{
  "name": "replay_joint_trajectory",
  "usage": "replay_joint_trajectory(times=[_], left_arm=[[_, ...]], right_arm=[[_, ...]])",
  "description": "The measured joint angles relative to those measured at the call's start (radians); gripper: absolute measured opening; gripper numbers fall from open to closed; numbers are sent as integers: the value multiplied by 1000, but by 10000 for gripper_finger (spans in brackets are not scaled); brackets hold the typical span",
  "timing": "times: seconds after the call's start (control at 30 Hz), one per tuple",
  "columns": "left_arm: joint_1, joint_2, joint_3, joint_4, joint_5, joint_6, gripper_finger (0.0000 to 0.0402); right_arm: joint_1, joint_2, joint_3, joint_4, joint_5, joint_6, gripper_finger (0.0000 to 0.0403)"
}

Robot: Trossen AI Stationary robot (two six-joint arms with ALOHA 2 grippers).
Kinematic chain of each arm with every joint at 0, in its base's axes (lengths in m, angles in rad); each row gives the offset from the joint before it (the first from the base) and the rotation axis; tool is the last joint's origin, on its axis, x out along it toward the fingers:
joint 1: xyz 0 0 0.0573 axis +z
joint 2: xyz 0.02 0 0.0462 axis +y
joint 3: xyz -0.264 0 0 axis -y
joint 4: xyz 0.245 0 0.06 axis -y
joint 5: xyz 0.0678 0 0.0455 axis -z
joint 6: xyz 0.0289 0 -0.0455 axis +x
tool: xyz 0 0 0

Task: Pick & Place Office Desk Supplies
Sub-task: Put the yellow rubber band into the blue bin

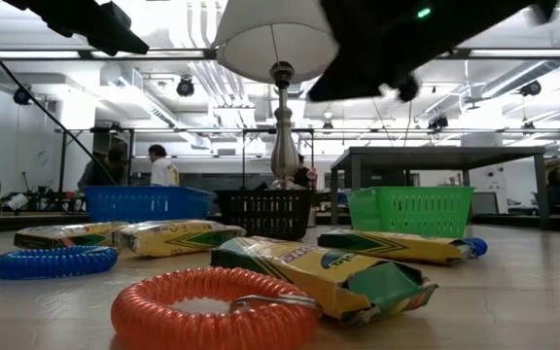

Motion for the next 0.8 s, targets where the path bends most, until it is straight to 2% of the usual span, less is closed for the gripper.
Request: replay_joint_trajectory(times=[0.13,0.37,0.47,0.6,0.8], left_arm=[[0,0,0,0,0,0,168],[0,0,0,0,0,0,168],[0,0,0,0,0,0,168],[0,0,0,0,0,0,168],[0,0,0,0,0,0,168]], right_arm=[[82,-61,-20,-48,109,115,8],[170,-167,-20,-400,103,543,8],[182,-199,-12,-584,-15,742,8],[183,-209,55,-844,-246,990,8],[204,-121,217,-1207,-582,1394,8]])
